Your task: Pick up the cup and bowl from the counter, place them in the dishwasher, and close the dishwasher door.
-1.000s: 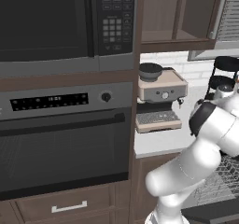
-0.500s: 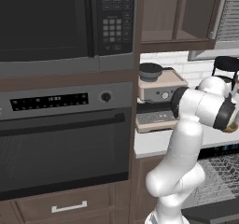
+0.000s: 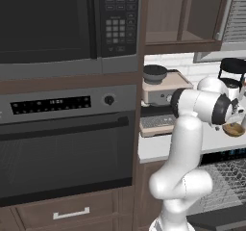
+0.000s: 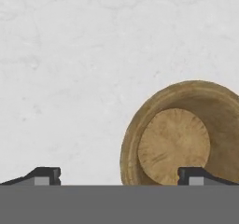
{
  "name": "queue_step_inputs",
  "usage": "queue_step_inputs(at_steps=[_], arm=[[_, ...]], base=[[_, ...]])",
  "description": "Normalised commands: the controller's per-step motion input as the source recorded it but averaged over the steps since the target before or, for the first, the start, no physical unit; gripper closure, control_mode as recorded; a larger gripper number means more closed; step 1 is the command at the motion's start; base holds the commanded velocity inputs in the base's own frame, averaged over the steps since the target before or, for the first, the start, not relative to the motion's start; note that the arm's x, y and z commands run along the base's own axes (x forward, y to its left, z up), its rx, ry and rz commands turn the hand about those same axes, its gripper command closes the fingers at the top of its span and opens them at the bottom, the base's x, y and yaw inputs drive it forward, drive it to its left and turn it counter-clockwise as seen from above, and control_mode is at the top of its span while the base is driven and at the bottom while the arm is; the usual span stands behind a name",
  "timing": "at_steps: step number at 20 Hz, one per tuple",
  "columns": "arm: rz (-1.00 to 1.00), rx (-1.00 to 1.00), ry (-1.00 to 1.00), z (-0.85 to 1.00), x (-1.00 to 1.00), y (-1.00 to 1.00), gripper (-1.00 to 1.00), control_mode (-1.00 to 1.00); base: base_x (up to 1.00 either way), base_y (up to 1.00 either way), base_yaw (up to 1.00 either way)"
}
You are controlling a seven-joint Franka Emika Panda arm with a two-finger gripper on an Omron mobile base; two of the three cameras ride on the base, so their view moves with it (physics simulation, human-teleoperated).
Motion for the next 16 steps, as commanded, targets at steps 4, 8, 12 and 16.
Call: queue_step_inputs(at_steps=[4,8,12,16], arm=[[0.01,0.00,0.00,-0.25,0.09,-0.24,-1.00,-1.00],[0.00,0.00,0.04,-0.26,0.08,-0.05,-1.00,-1.00],[0.00,0.00,0.05,-0.29,0.09,-0.01,-1.00,-1.00],[0.00,0.00,0.01,-0.24,0.03,0.00,1.00,-1.00]], base=[[0.00,0.00,0.00],[0.00,0.00,0.00],[0.00,0.00,0.00],[0.00,0.00,0.00]])
